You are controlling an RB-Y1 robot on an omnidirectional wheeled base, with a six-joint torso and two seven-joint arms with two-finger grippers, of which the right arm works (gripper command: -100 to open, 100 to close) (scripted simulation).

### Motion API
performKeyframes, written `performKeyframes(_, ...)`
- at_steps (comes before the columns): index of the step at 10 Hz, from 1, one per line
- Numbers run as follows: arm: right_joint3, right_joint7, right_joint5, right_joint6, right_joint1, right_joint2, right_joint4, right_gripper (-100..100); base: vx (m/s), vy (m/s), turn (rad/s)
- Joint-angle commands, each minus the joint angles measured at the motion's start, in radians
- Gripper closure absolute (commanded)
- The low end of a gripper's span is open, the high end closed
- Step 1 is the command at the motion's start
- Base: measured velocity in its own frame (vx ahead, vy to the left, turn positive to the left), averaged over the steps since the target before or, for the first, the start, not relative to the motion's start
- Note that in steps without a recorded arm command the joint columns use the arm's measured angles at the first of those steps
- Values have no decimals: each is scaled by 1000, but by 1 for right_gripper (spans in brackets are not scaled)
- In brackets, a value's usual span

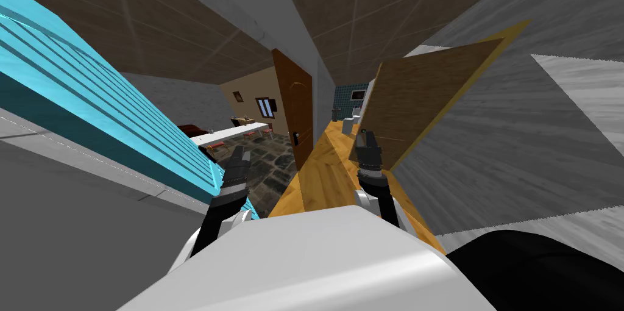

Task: Push the door open

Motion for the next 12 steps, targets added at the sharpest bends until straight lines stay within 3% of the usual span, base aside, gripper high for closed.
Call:
performKeyframes(1,11,-2,-3,7,-16,-11,31,-100,172,34,69)
performKeyframes(6,50,-11,-13,33,-75,-43,143,-100,138,-71,120)
performKeyframes(12,89,-20,-22,58,-132,-64,254,-100,96,-50,96)
